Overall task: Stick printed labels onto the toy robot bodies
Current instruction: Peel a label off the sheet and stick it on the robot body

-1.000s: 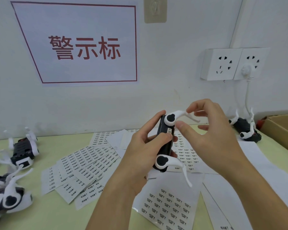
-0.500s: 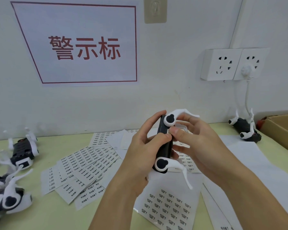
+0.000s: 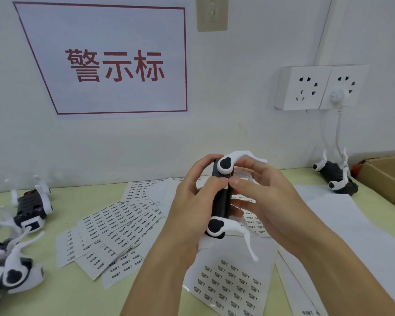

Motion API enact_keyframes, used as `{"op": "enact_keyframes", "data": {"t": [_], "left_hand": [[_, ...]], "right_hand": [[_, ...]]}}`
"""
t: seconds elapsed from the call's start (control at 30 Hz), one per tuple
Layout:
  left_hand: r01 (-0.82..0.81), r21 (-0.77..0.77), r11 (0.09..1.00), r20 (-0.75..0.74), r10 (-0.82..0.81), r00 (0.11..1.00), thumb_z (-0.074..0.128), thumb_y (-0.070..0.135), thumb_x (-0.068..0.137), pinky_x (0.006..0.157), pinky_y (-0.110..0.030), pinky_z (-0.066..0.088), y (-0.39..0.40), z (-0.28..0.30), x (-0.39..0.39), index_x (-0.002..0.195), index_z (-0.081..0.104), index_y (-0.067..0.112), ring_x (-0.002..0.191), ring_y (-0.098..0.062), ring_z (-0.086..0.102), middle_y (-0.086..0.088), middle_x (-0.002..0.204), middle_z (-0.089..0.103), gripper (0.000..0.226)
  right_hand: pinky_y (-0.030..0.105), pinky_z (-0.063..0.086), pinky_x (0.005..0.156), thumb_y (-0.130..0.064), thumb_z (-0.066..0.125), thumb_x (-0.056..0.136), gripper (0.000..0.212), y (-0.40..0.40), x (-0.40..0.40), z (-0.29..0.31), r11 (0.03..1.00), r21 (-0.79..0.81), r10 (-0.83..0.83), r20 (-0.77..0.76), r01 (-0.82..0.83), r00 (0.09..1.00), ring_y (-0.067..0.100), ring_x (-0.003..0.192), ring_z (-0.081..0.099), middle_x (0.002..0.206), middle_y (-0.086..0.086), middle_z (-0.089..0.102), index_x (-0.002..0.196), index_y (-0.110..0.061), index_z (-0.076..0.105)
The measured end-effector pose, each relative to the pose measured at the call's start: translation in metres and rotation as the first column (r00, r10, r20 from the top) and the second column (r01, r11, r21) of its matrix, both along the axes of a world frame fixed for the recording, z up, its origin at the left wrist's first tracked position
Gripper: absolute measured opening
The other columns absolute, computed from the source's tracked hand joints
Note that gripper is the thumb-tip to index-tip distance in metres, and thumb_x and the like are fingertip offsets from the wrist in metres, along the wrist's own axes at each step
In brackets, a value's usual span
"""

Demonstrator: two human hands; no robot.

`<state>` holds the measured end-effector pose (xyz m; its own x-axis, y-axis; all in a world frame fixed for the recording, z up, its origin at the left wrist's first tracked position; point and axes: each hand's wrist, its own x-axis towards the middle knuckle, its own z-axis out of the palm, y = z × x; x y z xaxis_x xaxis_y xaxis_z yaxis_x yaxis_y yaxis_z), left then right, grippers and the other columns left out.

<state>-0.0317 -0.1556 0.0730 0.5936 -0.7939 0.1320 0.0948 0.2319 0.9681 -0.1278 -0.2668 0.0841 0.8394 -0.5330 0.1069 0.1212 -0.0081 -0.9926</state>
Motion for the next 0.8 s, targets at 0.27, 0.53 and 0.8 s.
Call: {"op": "enact_keyframes", "data": {"t": [0.27,0.53,0.8], "left_hand": [[0.060,-0.076,0.995,-0.047,-0.064,0.997,0.068,0.029,0.069,0.068,-0.035,0.053,-0.0003,-0.0017,-0.0001,0.124,0.064,0.033,0.068,-0.026,0.062,-0.011,0.092,0.070,0.056],[0.056,-0.114,0.992,-0.039,-0.061,0.997,0.070,0.030,0.068,0.064,-0.033,0.055,-0.0002,-0.0026,0.0002,0.122,0.067,0.036,0.067,-0.025,0.063,-0.009,0.093,0.071,0.055],[0.104,-0.114,0.988,-0.065,-0.112,0.992,0.060,0.017,0.080,0.067,-0.035,0.057,0.0020,-0.0028,0.0020,0.124,0.066,0.039,0.071,-0.026,0.063,-0.011,0.101,0.072,0.049]], "right_hand": [[0.048,0.054,0.092,-0.019,0.072,0.075,0.052,-0.0036,0.0005,-0.0043,1.000,-0.021,0.009,0.059,-0.008,0.998,0.032,0.099,0.071,0.117,0.003,0.071,0.126,-0.017,0.061],[0.037,0.054,0.084,-0.018,0.071,0.075,0.051,-0.0069,0.0003,-0.0048,0.999,0.018,0.027,0.072,-0.029,0.997,0.025,0.098,0.072,0.120,0.000,0.070,0.125,-0.018,0.063],[0.037,0.055,0.082,-0.016,0.070,0.083,0.041,-0.0063,-0.0005,-0.0027,0.998,0.040,0.039,0.081,-0.043,0.996,0.023,0.097,0.070,0.118,0.004,0.070,0.124,-0.017,0.065]]}}
